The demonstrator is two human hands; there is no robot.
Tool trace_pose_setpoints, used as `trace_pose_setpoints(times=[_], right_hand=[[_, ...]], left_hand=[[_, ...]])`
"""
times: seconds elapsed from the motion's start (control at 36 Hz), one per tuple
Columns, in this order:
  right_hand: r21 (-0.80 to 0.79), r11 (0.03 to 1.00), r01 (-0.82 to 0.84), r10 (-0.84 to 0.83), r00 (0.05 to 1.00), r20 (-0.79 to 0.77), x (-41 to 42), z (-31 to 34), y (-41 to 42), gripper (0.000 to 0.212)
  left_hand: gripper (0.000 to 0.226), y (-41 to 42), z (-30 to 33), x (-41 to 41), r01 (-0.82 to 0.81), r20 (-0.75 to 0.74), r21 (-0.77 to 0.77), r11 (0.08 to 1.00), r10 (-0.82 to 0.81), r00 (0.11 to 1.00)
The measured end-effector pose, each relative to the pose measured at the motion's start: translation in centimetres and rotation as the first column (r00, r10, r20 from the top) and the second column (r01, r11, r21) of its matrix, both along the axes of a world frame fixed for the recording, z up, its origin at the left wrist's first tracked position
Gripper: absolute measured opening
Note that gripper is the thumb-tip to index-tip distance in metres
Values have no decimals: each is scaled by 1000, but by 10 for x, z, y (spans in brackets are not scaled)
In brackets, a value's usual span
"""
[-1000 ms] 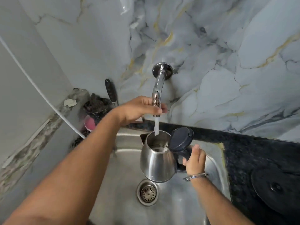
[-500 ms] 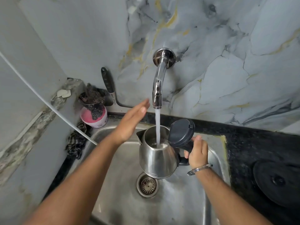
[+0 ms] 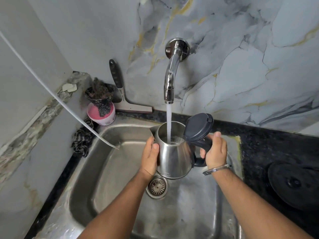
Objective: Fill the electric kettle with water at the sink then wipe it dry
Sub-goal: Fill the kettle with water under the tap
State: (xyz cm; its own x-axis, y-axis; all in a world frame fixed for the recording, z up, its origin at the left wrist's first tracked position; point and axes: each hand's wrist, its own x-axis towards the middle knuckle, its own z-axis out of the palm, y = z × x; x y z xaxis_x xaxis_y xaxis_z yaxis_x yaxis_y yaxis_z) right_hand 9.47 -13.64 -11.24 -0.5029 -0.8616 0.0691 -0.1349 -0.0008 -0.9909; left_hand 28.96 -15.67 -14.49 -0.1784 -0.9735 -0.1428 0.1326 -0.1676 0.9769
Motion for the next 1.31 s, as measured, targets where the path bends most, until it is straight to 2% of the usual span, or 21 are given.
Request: trace_pose_setpoints(times=[0.14, 0.31, 0.44, 0.56, 0.64, 0.89, 1.06, 1.31], right_hand=[[-1, 1000, 1, -1, 1000, 7, -1, -2, 0, 84], [6, 1000, 7, -7, 999, 52, -1, 0, -2, 84], [-7, 1000, -5, 5, 999, 35, 0, 6, -3, 79], [-20, 1000, -3, 4, 999, 37, 1, 7, -4, 76], [-19, 1000, 12, -11, 999, 36, 1, 5, -3, 79], [-52, 999, 1, 1, 999, 52, 1, 1, -1, 79], [-61, 998, 8, -5, 999, 43, 1, -1, -1, 72], [-59, 998, 8, -8, 1000, -9, 0, -2, 0, 73]], left_hand=[[93, -1, -14, -9, -130, -13, -3, 991, 130, 991], [88, -5, -25, -12, -214, 51, -29, 976, 215, 975], [56, -8, -25, -11, -220, 77, -38, 975, 222, 972], [69, -7, -25, -11, -216, 50, -39, 976, 218, 975], [59, -6, -24, -13, -213, 41, -37, 976, 215, 976], [93, -1, -20, -15, -192, 1, -69, 979, 193, 981], [93, -2, -23, -16, -197, -12, -70, 978, 197, 980], [89, -6, -24, -16, -200, 29, -97, 975, 203, 979]])
